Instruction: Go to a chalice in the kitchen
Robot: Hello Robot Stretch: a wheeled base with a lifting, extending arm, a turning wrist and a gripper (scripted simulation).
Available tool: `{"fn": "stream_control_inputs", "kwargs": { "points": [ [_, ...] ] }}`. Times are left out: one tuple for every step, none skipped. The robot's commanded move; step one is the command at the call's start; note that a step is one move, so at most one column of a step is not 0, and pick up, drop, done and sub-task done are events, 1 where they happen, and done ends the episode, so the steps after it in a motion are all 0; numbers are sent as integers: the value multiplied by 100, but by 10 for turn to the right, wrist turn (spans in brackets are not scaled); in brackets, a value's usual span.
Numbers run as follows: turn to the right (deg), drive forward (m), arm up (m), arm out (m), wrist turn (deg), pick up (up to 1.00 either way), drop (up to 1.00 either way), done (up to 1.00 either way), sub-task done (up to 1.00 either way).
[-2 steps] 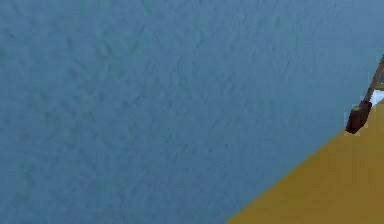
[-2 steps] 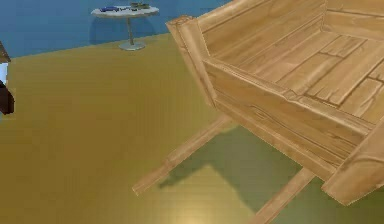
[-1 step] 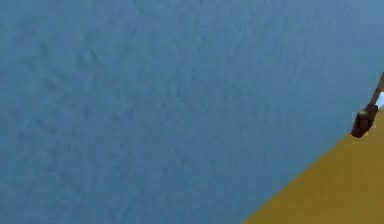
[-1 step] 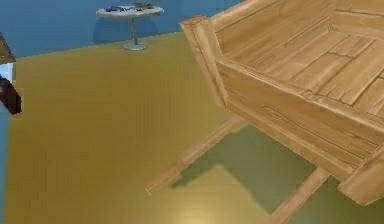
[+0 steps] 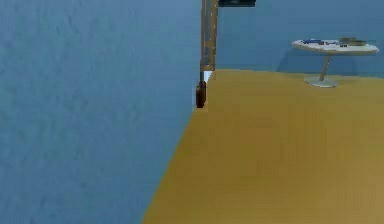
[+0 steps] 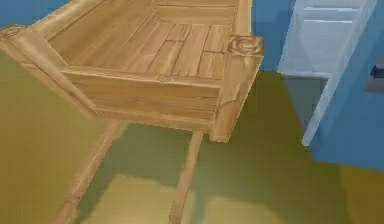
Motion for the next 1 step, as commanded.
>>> {"fn": "stream_control_inputs", "kwargs": {
  "points": [
    [0, 100, 0, 0, 0, 0, 0, 0, 0]
  ]
}}
